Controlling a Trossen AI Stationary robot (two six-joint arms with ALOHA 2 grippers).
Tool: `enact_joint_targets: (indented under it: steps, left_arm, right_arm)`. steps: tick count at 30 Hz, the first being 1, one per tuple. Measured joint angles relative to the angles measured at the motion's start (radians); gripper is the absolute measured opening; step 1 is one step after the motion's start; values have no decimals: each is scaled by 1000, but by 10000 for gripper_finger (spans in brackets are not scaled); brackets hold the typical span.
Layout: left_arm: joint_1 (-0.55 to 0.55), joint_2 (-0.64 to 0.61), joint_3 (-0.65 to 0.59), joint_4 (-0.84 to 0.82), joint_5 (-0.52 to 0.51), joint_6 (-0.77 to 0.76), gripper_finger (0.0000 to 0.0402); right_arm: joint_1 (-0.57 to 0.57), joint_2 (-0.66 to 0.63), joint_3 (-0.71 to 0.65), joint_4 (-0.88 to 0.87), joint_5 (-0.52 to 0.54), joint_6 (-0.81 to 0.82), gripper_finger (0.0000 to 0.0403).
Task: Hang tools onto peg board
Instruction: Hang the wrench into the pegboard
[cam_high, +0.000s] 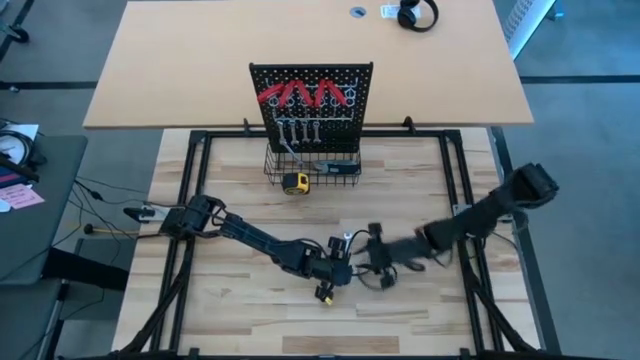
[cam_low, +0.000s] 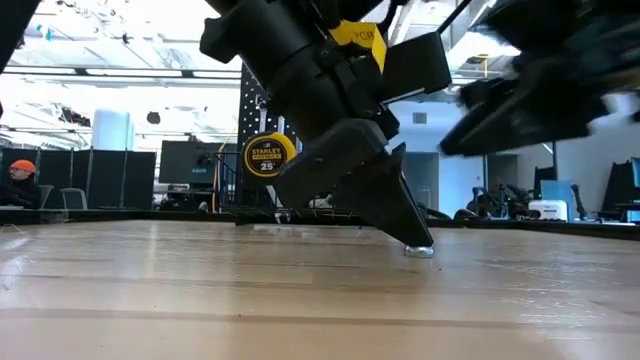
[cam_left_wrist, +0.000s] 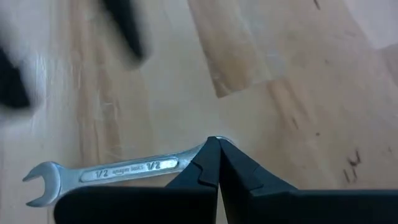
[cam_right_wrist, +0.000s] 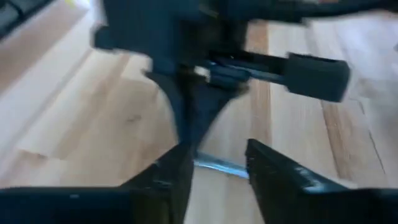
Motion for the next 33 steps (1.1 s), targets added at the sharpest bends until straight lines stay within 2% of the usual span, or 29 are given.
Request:
enact_joint_targets:
  steps: [5,7,10,16,21,24,30,33]
  left_arm:
    - [-9,2,-1,-1,6,9,0]
    - [-9,2,-1,-1,9,15,0]
    - [-9,2,-1,-1,9,23,0]
    - [-9,2,-3,1,9,31,0]
    - [-12,2,-3,-2,9,31,0]
    - [-15,2,-4,-7,8,31,0]
    - [-15,-1,-4,-12,-1,29,0]
    - [-23,-1,-4,-9,-23,26,0]
  right_arm:
    - [-221,13,0,-12,-323,-238,234]
    - [-282,39,2,-9,-414,-317,245]
    - [-338,105,23,-11,-494,-387,245]
    - [-350,274,108,-16,-512,-502,230]
    - [-338,345,188,-166,-522,-554,203]
    - [-337,348,207,-261,-522,-557,162]
    - [-327,341,209,-321,-500,-562,59]
    - [-301,336,209,-322,-445,-555,33]
